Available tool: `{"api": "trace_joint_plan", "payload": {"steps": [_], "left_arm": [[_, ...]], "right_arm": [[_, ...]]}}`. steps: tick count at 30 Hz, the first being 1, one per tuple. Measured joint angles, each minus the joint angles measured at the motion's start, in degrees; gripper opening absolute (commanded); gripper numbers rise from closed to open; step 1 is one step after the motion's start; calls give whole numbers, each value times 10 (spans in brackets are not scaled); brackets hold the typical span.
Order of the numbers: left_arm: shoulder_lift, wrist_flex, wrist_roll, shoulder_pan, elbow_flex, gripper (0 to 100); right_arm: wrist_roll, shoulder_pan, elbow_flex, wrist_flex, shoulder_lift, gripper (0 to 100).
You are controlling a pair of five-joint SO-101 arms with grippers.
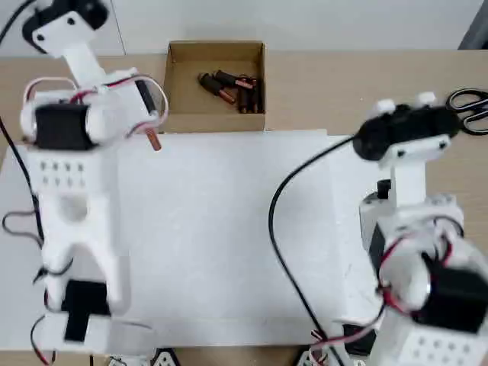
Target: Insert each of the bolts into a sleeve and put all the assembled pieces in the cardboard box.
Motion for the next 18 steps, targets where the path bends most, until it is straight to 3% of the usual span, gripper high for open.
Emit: {"api": "trace_joint_plan", "payload": {"steps": [8, 18], "left_arm": [[-118, 2, -112, 50, -1, 5], [-142, 2, -165, 33, -1, 5]], "right_arm": [[-54, 0, 147, -91, -157, 2], [-60, 0, 431, -249, -393, 2]]}}
